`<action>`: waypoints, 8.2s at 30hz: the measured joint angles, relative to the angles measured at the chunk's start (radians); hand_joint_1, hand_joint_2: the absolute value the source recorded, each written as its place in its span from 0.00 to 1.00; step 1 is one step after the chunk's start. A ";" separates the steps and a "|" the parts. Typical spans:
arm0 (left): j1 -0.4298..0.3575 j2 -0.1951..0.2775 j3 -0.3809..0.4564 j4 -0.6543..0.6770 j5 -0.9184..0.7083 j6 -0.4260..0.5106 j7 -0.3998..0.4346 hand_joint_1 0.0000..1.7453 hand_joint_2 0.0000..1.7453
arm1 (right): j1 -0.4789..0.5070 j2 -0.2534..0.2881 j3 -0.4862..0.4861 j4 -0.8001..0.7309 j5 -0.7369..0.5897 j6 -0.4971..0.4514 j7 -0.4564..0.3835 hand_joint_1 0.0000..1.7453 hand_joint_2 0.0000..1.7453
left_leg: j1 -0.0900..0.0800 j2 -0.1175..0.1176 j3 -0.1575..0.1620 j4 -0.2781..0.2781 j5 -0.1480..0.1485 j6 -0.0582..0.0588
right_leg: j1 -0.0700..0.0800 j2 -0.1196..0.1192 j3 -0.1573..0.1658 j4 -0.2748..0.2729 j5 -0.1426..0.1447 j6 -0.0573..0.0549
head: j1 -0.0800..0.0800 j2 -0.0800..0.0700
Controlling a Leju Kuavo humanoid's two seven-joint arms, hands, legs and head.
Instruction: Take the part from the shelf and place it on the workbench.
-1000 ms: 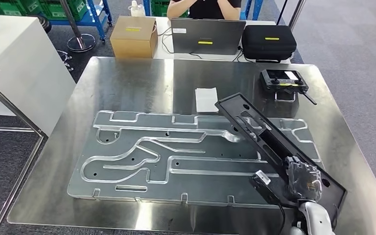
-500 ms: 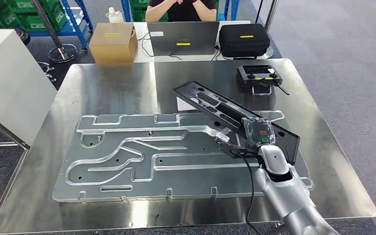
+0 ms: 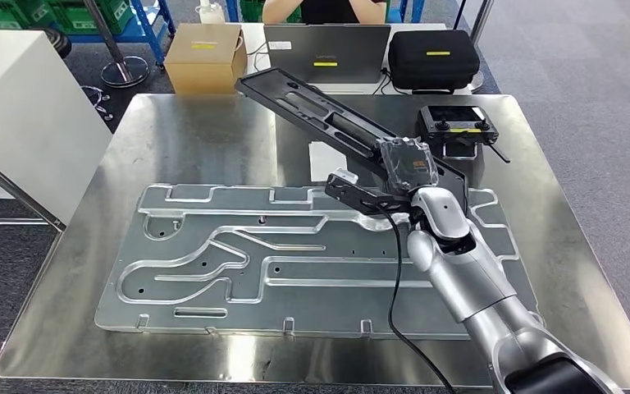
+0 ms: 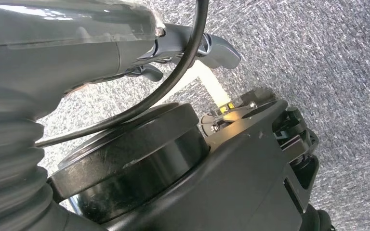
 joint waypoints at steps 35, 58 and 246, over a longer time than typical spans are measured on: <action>0.000 0.000 -0.002 0.000 -0.028 0.005 -0.027 0.00 1.00 | -0.026 0.167 0.118 0.323 0.052 -0.055 -0.048 1.00 1.00 | -0.002 0.000 -0.003 -0.001 -0.001 0.000 | -0.002 0.001 -0.004 0.000 -0.001 0.000 | 0.000 0.000; 0.017 0.002 -0.007 0.000 -0.021 -0.013 -0.129 0.00 1.00 | -0.126 0.256 0.149 0.469 0.031 -0.008 -0.041 1.00 1.00 | -0.002 0.000 -0.004 0.000 -0.001 0.000 | -0.006 0.000 -0.005 0.000 -0.001 0.000 | 0.000 0.000; 0.026 -0.020 0.017 0.004 -0.031 -0.012 -0.099 0.00 0.00 | 0.421 0.120 0.100 -0.038 -0.111 -0.235 -0.206 0.00 0.00 | -0.004 0.033 -0.019 0.011 -0.010 0.023 | -0.032 -0.032 -0.169 0.257 0.017 0.048 | -0.003 0.000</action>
